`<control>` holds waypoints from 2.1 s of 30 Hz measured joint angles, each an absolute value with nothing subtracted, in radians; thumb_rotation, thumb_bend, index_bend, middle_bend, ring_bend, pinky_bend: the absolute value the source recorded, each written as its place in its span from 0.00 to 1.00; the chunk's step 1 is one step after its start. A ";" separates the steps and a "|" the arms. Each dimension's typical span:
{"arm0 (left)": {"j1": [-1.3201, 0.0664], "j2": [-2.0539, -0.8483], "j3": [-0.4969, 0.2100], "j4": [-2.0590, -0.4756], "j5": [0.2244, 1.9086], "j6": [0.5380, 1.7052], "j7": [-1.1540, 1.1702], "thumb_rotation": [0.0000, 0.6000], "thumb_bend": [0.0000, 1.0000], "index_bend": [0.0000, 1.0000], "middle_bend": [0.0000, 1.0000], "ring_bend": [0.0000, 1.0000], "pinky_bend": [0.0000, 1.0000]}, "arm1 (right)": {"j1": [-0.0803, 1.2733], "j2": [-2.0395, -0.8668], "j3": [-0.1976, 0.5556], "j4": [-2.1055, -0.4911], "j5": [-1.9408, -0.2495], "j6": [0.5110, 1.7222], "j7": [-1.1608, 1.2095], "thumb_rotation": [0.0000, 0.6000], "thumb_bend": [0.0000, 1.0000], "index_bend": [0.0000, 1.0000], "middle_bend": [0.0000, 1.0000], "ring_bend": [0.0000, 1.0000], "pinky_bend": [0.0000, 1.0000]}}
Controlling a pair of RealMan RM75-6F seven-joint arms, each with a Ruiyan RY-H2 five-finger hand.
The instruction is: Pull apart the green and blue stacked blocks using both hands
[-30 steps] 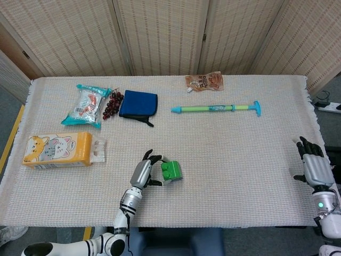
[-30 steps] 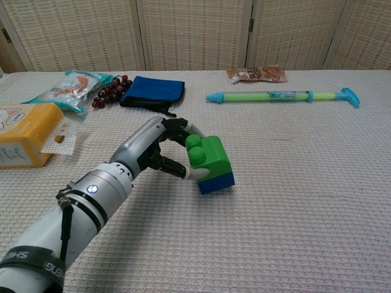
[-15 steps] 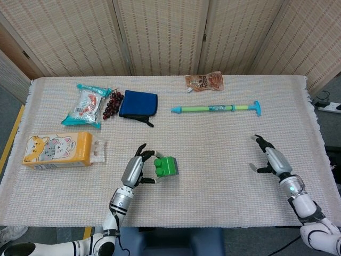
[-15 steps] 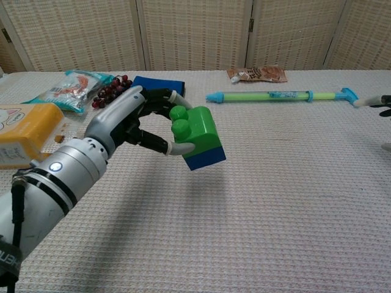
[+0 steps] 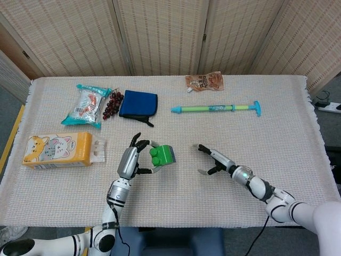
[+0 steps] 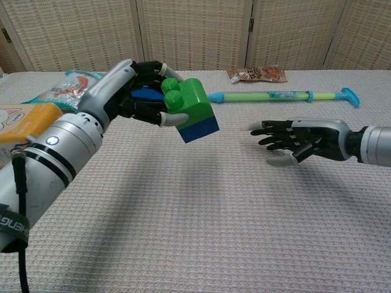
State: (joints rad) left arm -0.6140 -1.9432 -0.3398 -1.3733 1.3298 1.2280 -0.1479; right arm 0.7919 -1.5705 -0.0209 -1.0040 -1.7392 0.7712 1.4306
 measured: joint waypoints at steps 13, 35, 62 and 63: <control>-0.619 -1.919 -0.352 -1.382 1.329 1.252 -0.170 1.00 0.56 0.51 0.82 0.32 0.00 | 0.866 -1.632 -0.039 -0.936 -1.735 0.905 1.517 1.00 0.40 0.00 0.00 0.00 0.00; -0.618 -1.911 -0.343 -1.408 1.310 1.264 -0.182 1.00 0.56 0.51 0.82 0.32 0.00 | 0.918 -1.704 -0.062 -0.845 -1.737 1.057 1.673 1.00 0.40 0.00 0.00 0.00 0.00; -0.615 -1.912 -0.329 -1.418 1.297 1.257 -0.206 1.00 0.56 0.52 0.82 0.33 0.00 | 0.934 -1.774 -0.063 -0.787 -1.690 1.072 1.711 1.00 0.40 0.42 0.29 0.24 0.03; -0.615 -1.912 -0.329 -1.418 1.295 1.256 -0.207 1.00 0.56 0.52 0.82 0.33 0.00 | 0.933 -1.778 -0.061 -0.784 -1.686 1.073 1.709 1.00 0.40 0.44 0.31 0.26 0.03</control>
